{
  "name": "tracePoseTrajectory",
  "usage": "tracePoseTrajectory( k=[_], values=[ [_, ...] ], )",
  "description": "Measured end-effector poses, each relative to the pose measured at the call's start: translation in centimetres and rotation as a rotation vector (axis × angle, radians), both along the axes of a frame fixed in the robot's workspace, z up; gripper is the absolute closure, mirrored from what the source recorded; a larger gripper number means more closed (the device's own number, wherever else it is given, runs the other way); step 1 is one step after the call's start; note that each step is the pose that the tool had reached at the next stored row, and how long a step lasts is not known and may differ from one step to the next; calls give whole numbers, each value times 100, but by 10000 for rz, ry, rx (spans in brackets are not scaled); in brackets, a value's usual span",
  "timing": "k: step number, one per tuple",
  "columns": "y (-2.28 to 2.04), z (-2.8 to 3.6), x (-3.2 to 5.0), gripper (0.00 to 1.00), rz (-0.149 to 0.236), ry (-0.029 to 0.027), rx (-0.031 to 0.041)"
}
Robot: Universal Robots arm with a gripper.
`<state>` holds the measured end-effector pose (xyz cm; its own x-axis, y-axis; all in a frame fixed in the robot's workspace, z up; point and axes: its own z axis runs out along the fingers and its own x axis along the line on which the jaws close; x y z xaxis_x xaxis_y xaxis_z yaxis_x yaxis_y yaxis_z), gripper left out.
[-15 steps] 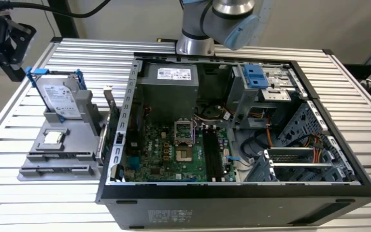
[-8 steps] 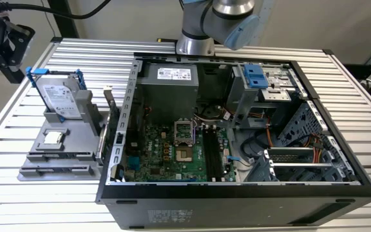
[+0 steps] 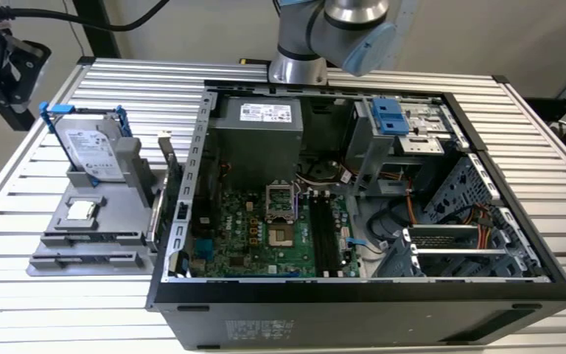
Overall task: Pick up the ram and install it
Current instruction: 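Reach for the ram, then pick up the ram and move it above insertion slot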
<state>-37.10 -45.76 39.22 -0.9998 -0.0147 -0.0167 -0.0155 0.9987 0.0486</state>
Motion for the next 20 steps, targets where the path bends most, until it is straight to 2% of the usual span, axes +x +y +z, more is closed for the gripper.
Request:
tracePoseTrajectory(
  k=[5, 11, 15, 18, 20],
  values=[
    [-103, -2, 0, 100, 62, 1, 0],
    [-262, -6, 0, 100, 96, 13, 0],
    [-352, -6, 5, 100, 108, 21, 0],
    [-396, -6, 17, 100, 110, 24, -1],
    [-397, -5, 19, 100, 110, 23, 0]
  ],
)
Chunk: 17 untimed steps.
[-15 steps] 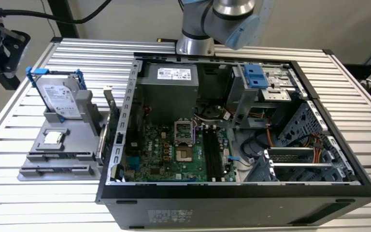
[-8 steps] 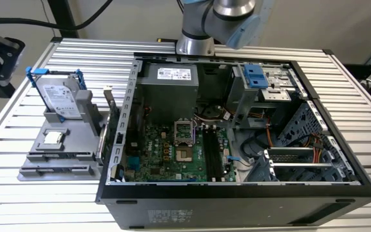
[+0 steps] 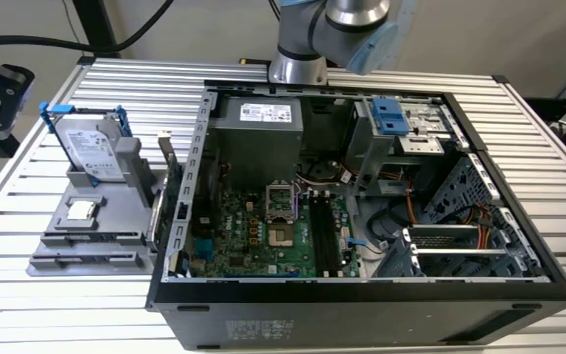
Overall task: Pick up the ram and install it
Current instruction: 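Pick up the ram and move it above insertion slot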
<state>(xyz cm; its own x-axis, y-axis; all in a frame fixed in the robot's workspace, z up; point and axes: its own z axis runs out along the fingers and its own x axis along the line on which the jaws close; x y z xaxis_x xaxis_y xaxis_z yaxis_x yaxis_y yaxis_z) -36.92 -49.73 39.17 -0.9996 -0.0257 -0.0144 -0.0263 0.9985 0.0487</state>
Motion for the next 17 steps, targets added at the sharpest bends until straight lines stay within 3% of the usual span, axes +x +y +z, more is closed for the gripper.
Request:
tracePoseTrajectory(
  k=[13, 17],
  values=[
    [-2, 0, 0, 100, 0, -1, 1],
    [6, -2, 0, 100, 391, -4, -51]
  ],
)
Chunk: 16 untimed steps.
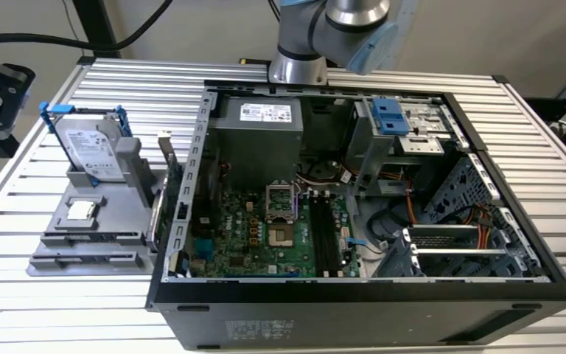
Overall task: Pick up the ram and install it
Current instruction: 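Pick up the ram and move it above insertion slot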
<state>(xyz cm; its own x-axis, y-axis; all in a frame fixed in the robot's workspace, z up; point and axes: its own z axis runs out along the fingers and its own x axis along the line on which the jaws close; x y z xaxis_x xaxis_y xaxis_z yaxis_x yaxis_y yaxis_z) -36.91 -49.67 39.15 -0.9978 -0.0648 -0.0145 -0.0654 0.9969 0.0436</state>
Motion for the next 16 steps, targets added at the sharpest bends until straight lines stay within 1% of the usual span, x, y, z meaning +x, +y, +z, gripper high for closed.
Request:
tracePoseTrajectory(
  k=[2, 11, 16],
  values=[
    [2, 2, -1, 100, 338, 3, -21],
    [2, 1, -1, 100, 1937, 0, -30],
    [2, 1, 0, 100, 2851, 3, -64]
  ],
)
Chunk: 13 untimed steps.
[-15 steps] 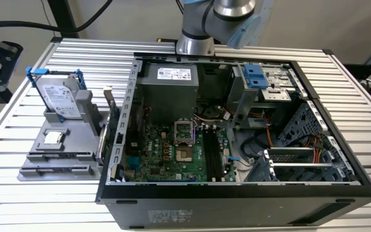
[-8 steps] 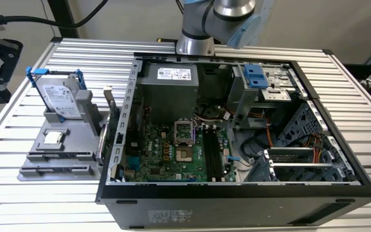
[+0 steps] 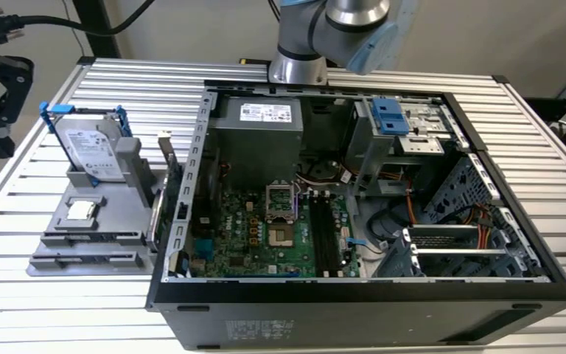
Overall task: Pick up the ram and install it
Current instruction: 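Pick up the ram and move it above insertion slot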
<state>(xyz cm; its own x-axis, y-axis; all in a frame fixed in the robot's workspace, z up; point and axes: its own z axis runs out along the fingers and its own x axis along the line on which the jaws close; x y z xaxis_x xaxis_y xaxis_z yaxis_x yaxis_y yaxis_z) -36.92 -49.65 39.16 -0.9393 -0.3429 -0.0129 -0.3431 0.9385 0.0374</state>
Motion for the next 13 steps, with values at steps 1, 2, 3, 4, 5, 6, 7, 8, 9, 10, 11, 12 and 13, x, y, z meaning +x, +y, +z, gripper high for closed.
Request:
tracePoseTrajectory(
  k=[1, 2, 3, 4, 5, 6, 7, 8, 9, 10, 11, 12, 13],
  values=[
    [0, 0, 0, 100, 178, 0, -15],
    [-1, 1, 1, 100, 362, 1, -28],
    [-1, 1, 0, 100, 514, 1, -33],
    [0, 1, -1, 100, 657, 1, -36],
    [0, 1, -1, 100, 792, 0, -37],
    [0, 0, -1, 100, 940, -1, -38],
    [0, 0, -1, 100, 1093, -1, -41],
    [0, 0, -1, 100, 1267, -1, -45],
    [0, 0, -1, 100, 1446, -1, -55],
    [0, 0, 0, 100, 1608, -1, -67],
    [0, 0, 0, 100, 1776, 0, -79],
    [0, 0, 0, 100, 1955, 0, -87],
    [0, 1, -1, 100, 2134, 0, -95]
  ],
)
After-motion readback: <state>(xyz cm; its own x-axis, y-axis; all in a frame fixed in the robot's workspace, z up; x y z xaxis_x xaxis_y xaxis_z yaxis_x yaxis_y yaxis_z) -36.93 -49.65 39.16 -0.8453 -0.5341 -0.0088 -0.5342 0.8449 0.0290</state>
